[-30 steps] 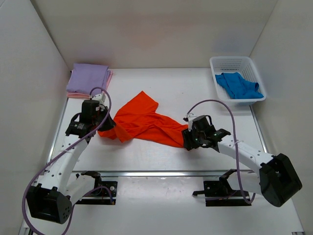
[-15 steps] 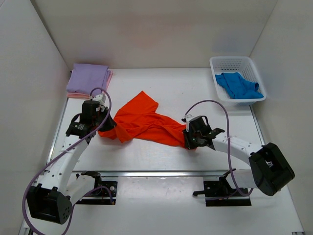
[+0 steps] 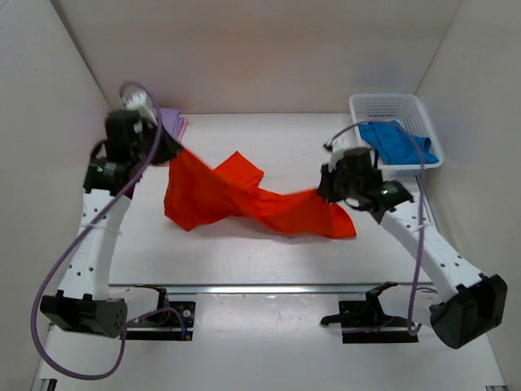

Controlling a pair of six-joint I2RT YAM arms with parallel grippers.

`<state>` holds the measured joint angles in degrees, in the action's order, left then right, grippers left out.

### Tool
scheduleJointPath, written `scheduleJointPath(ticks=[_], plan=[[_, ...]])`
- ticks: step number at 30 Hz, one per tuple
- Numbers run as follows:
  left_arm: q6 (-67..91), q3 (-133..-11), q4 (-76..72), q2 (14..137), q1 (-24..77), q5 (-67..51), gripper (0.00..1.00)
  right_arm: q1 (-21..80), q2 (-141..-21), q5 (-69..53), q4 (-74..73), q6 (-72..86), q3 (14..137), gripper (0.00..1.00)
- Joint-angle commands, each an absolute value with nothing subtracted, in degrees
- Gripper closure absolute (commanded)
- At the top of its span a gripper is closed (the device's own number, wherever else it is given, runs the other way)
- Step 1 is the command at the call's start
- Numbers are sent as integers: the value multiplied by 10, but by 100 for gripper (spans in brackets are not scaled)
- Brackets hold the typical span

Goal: Fold and stack the t-shirts
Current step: Flatten out the tshirt

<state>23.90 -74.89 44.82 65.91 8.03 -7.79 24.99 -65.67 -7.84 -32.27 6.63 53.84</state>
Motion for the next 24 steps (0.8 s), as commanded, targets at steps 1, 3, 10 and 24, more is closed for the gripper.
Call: scheduleJointPath(ticks=[1,3,10,24], plan=[[243,-963,452,684,70,-67,100,229,-609,-36,-354,30,714,100],[263,-1089,467,714,68,-65,100,217,-593,-32,-352,25,775,100],[291,-1179,450,670,90,-45,100,130,-526,-104,-356,17,877,100],[286,-1180,431,690,108,-14,100,49,-623,-215,-415,11,976,100]])
